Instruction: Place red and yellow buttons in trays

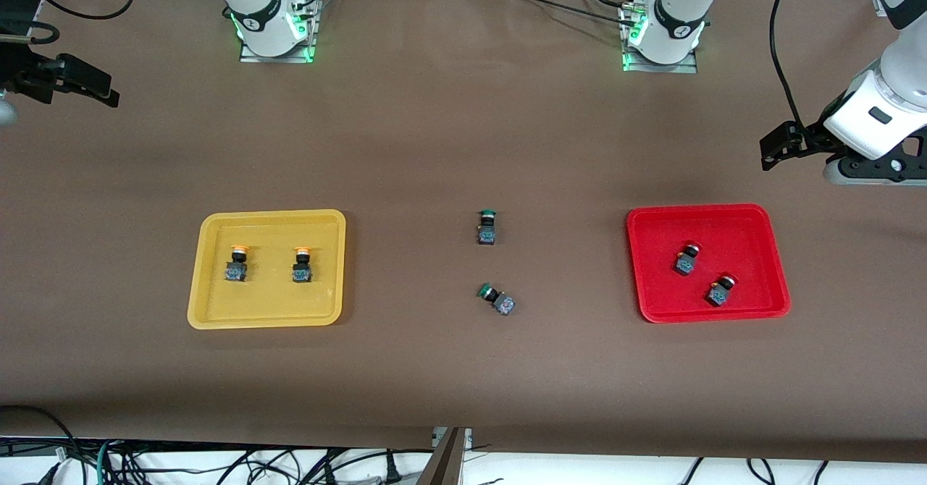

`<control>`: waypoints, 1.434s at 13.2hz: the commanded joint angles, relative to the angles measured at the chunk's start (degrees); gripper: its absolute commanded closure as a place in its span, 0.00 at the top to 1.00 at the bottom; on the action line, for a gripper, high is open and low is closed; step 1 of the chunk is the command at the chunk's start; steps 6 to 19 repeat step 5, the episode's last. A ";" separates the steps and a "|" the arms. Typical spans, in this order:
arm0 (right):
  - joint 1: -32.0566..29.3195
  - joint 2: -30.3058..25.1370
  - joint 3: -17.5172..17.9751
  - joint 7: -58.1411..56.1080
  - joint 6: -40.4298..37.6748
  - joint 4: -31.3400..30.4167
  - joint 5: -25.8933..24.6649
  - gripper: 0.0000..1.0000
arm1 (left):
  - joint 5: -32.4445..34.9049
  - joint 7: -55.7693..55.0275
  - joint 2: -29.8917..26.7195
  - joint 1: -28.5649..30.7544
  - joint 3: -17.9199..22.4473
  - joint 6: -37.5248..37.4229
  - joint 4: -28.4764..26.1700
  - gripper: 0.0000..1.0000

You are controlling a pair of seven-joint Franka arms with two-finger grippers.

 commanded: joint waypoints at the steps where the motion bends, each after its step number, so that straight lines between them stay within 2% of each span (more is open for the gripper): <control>1: -0.30 0.14 1.31 -0.38 0.51 -0.89 -0.99 1.00 | -1.15 2.35 -0.58 -0.10 0.13 -0.73 0.07 1.00; 19: -0.29 1.55 1.05 -1.00 0.42 0.61 -1.09 1.00 | -1.15 2.09 -0.49 -0.10 0.13 -0.73 0.07 1.00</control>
